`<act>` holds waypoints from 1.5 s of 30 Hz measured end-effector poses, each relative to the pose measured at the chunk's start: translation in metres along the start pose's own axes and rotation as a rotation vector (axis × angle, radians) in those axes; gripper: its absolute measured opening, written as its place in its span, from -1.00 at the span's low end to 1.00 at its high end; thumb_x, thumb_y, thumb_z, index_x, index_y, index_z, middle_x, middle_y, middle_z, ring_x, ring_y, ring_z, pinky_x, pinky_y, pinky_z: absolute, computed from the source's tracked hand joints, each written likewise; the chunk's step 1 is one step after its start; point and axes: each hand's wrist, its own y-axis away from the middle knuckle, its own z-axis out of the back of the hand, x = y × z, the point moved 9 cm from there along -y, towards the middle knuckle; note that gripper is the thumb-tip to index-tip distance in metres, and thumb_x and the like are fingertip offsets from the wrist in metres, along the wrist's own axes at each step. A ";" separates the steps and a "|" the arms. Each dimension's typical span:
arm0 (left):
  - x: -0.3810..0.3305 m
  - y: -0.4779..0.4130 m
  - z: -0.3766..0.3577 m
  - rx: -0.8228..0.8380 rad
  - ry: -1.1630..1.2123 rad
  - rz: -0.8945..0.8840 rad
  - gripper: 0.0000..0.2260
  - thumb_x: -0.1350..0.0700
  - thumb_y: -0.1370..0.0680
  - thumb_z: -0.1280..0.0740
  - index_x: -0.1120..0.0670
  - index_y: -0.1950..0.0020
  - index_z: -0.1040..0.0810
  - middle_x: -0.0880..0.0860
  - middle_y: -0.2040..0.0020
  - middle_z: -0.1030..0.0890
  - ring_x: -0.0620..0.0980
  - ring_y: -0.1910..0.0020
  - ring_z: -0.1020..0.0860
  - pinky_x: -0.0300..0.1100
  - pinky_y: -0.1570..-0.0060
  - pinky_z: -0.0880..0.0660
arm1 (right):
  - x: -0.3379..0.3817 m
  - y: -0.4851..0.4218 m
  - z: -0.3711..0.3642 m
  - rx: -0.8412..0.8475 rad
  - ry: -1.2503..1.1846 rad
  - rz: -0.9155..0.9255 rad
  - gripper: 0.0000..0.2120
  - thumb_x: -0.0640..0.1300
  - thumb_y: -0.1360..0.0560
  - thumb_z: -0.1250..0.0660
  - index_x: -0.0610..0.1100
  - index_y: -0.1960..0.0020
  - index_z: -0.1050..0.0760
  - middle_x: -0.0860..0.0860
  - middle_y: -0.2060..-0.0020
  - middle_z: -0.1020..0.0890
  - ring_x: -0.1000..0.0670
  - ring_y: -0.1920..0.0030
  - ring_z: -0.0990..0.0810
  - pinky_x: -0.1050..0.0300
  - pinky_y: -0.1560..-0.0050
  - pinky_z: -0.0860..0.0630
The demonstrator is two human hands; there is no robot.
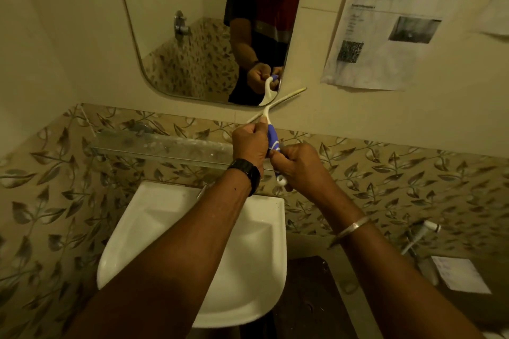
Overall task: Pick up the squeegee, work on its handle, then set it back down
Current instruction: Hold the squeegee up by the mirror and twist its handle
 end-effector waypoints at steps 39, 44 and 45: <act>-0.095 -0.007 0.123 0.261 -0.346 -0.241 -0.73 0.02 -0.62 -0.36 0.22 0.08 -0.66 0.20 0.21 -0.68 0.23 0.20 -0.70 0.18 0.16 -0.69 | 0.083 0.043 -0.126 -0.109 -0.368 -0.066 -0.57 0.04 -0.71 -0.20 -0.30 0.03 -0.59 -0.03 0.41 -0.64 0.04 0.47 -0.58 0.25 0.50 -0.48; -0.103 0.016 0.124 0.249 -0.347 -0.270 -0.77 0.06 -0.63 -0.35 0.22 0.00 -0.65 0.21 0.09 -0.70 0.20 0.11 -0.70 0.05 0.16 -0.69 | 0.084 0.054 -0.116 -0.062 -0.388 -0.018 -0.56 0.07 -0.71 -0.19 -0.28 0.02 -0.60 -0.16 0.36 -0.65 -0.02 0.43 -0.59 0.21 0.47 -0.50; -0.104 0.021 0.124 0.247 -0.345 -0.268 -0.77 0.06 -0.63 -0.35 0.22 -0.03 -0.65 0.21 0.07 -0.70 0.20 0.10 -0.70 0.04 0.16 -0.69 | 0.084 0.057 -0.113 -0.051 -0.382 -0.004 -0.56 0.08 -0.71 -0.18 -0.26 0.02 -0.60 -0.21 0.34 -0.66 -0.04 0.42 -0.59 0.21 0.45 -0.50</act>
